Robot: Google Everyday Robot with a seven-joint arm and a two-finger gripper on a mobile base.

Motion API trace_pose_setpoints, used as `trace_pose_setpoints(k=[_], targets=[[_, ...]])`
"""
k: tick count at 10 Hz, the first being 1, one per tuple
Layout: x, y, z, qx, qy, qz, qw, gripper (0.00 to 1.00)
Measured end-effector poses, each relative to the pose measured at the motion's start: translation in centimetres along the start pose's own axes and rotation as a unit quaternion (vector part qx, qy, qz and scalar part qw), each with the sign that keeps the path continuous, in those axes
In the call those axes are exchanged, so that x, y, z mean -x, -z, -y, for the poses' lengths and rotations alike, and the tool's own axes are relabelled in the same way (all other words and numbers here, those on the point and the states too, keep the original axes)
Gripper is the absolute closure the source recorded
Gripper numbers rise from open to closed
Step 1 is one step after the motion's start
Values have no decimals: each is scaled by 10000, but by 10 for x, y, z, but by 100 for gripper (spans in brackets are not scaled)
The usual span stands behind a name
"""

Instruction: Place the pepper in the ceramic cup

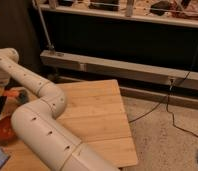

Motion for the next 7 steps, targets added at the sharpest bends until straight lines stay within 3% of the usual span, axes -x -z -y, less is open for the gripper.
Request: trace_pose_setpoints(k=[4, 7], targets=[[-2, 9, 10, -129, -27, 41, 9999, 64], [4, 10, 9, -126, -13, 91, 9999, 64]])
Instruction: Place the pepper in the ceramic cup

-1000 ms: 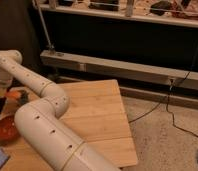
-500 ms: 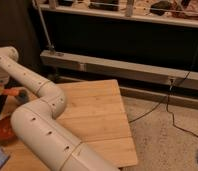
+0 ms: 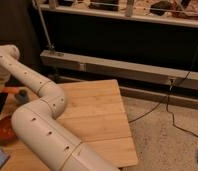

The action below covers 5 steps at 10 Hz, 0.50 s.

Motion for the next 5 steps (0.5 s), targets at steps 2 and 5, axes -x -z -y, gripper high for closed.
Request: trace_pose_setpoints(k=[2, 5], targets=[[5, -1, -2, 27, 15, 31, 10000, 64], [9, -6, -6, 82, 20, 81, 9999, 64]])
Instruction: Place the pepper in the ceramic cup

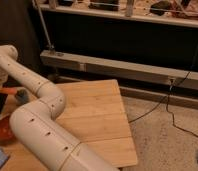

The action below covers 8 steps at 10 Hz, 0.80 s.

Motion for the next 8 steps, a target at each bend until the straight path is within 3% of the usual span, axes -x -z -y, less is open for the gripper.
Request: trace_pose_setpoints(k=[8], targets=[[-21, -1, 9, -2, -212, 223, 9995, 64]])
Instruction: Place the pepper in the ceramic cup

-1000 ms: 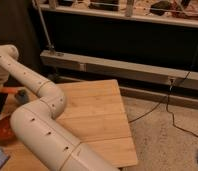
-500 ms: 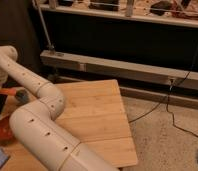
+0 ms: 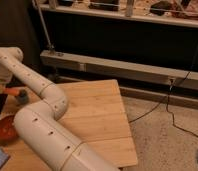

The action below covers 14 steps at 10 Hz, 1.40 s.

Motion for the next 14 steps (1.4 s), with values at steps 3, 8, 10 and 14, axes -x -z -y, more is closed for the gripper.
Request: trace_pose_setpoints(k=[3, 8, 10, 14], targets=[[-5, 0, 1, 41, -86, 134, 9999, 64], [-15, -2, 1, 106, -171, 180, 9996, 63], [-20, -1, 2, 120, -207, 176, 9996, 45], [-29, 7, 7, 78, -330, 198, 9992, 30]])
